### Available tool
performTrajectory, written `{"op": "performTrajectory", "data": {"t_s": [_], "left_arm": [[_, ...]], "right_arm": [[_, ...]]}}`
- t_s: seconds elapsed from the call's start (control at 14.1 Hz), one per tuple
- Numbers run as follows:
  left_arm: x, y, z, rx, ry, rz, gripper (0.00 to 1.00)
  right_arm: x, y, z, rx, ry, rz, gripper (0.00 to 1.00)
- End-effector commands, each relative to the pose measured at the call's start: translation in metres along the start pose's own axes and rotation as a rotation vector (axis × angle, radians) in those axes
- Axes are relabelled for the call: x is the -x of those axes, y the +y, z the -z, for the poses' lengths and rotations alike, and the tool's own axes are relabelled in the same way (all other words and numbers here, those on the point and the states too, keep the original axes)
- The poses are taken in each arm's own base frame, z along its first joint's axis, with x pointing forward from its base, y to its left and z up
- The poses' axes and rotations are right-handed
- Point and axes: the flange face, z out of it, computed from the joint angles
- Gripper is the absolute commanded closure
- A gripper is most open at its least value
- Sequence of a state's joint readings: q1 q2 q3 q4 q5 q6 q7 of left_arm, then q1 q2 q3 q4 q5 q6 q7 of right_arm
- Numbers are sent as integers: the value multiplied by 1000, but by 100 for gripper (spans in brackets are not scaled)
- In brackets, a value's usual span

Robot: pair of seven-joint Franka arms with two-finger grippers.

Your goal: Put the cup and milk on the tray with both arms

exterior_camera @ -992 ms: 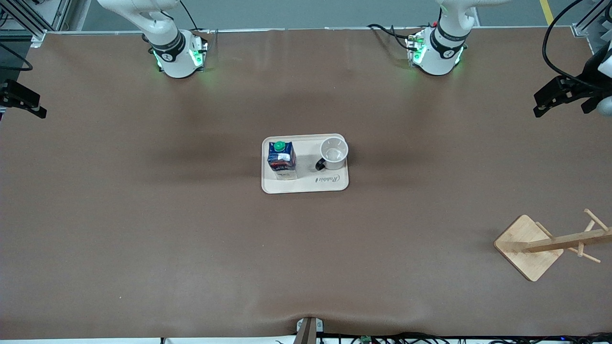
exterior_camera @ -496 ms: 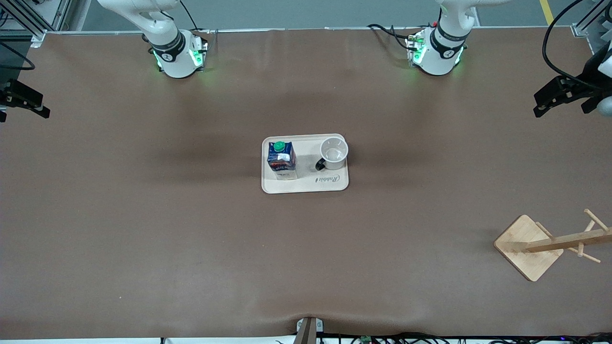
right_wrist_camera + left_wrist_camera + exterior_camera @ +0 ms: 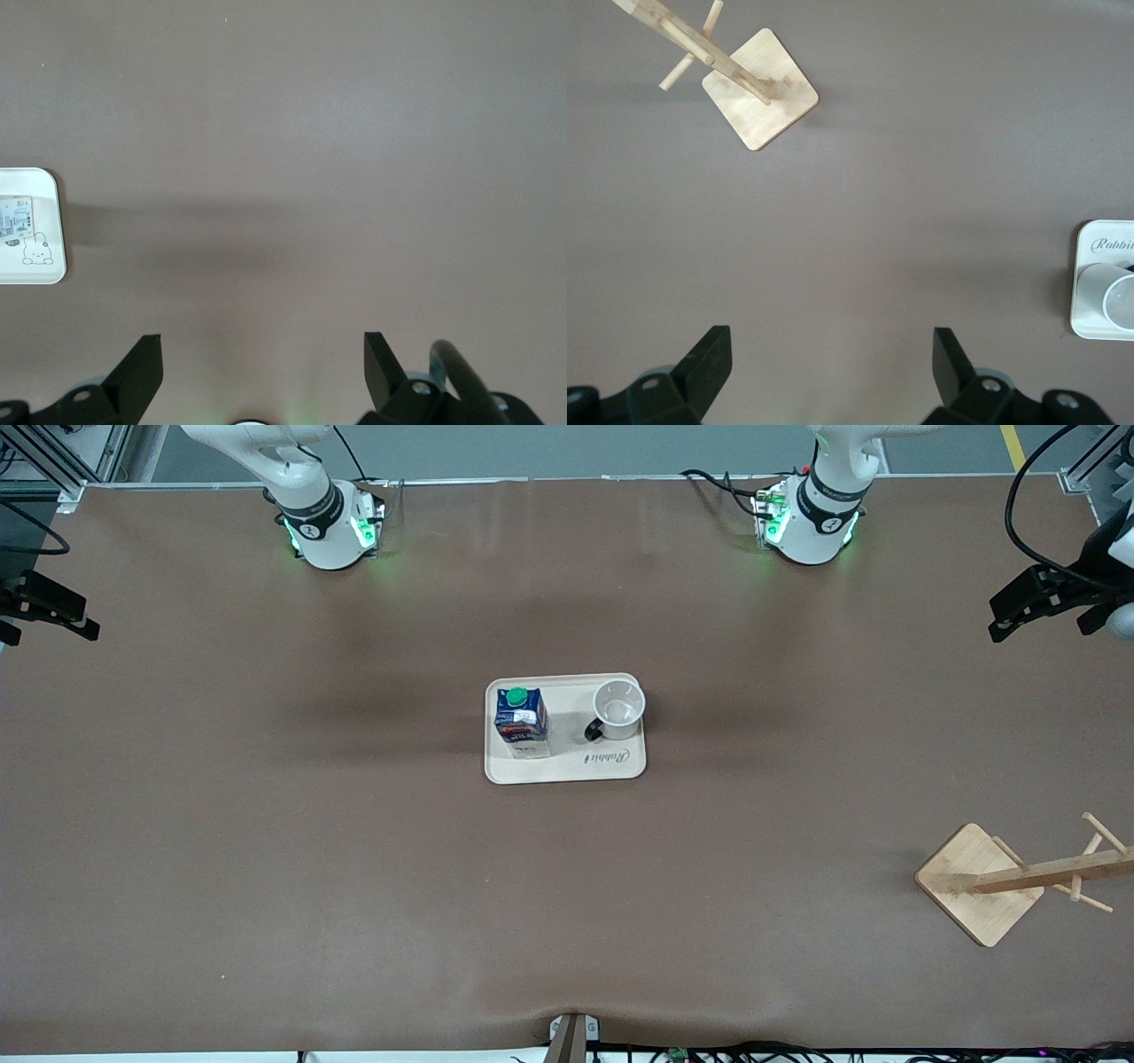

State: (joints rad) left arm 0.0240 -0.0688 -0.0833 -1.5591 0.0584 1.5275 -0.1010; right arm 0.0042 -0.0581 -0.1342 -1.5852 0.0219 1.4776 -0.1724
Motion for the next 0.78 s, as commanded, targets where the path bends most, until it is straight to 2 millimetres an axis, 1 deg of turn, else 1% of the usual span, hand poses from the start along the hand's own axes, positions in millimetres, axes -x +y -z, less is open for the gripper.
{"op": "performTrajectory", "data": {"t_s": [0.0,0.71], "left_arm": [[6,1,5,14,-2,7,0],[6,1,2,11,-12,7,0]], "right_arm": [[8,5,3,-17,3,7,0],[8,4,2,-19,0,7,0]]}}
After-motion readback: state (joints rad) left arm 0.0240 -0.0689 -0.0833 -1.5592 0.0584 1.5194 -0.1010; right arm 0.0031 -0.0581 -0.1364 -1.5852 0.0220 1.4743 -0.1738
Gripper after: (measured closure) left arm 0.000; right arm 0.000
